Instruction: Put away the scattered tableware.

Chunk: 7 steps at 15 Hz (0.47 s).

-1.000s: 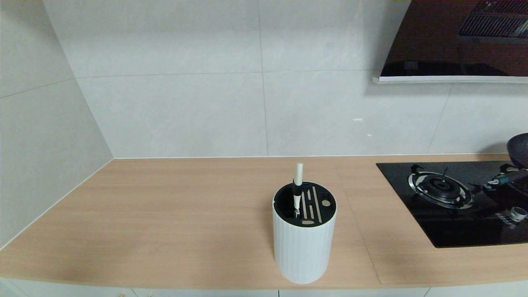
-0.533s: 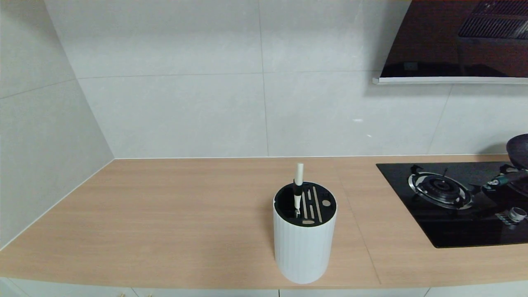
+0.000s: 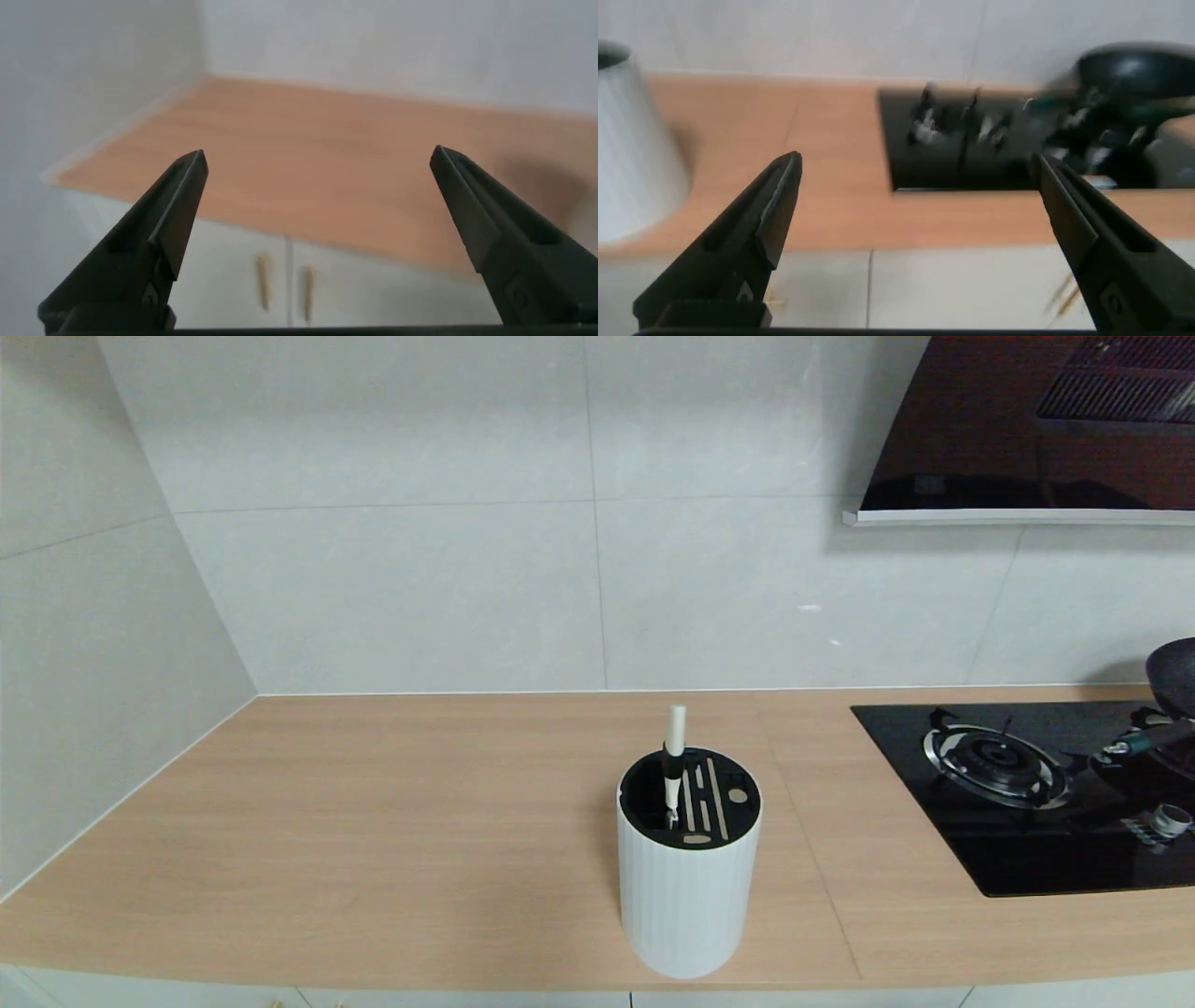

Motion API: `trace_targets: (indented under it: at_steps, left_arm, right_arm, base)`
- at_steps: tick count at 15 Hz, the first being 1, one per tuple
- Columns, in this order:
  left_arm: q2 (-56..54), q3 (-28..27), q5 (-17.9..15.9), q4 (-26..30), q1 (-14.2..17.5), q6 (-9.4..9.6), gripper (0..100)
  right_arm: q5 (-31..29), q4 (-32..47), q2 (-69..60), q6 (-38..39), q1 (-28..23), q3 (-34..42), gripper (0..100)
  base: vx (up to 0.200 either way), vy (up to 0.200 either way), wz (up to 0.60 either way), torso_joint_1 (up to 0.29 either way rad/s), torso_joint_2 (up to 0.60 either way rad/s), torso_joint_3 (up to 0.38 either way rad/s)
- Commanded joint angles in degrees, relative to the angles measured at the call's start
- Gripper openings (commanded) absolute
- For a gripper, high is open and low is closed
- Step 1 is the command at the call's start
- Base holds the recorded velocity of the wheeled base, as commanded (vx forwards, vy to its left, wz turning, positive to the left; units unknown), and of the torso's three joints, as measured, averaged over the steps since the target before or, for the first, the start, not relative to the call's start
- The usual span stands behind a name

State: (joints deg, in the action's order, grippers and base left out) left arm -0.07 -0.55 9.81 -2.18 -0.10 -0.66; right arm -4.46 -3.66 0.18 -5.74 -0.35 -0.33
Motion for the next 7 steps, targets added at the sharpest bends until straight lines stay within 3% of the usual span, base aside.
trace_targets:
  at_steps: [1,2,3,7]
  left_arm:
    - [0.07,0.55,-1.90,0.07,0.01,-0.04,100]
    - [0.07,0.55,-5.51,1.74,0.01,0.22,100]
    - [0.07,0.55,-6.47,1.92,-0.08,0.39,100]
    - [0.07,0.55,-6.47,1.92,-0.17,0.39,100]
  right_arm:
    - [1.65,0.14,-0.01,0.12,0.00,0.33,100]
    - [3.49,3.57,0.08,0.12,0.09,0.33,100]
    - [3.85,2.87,0.08,0.20,0.09,0.33,100]
    - [5.16,2.60,-0.01,1.52,0.09,0.33,100]
  base:
    - [0.000,0.000,0.00,0.000,0.00,0.000]
    - [0.000,0.000,0.00,0.000,0.00,0.000]
    - [0.000,0.000,0.00,0.000,0.00,0.000]
    - [0.000,0.000,0.00,0.000,0.00,0.000]
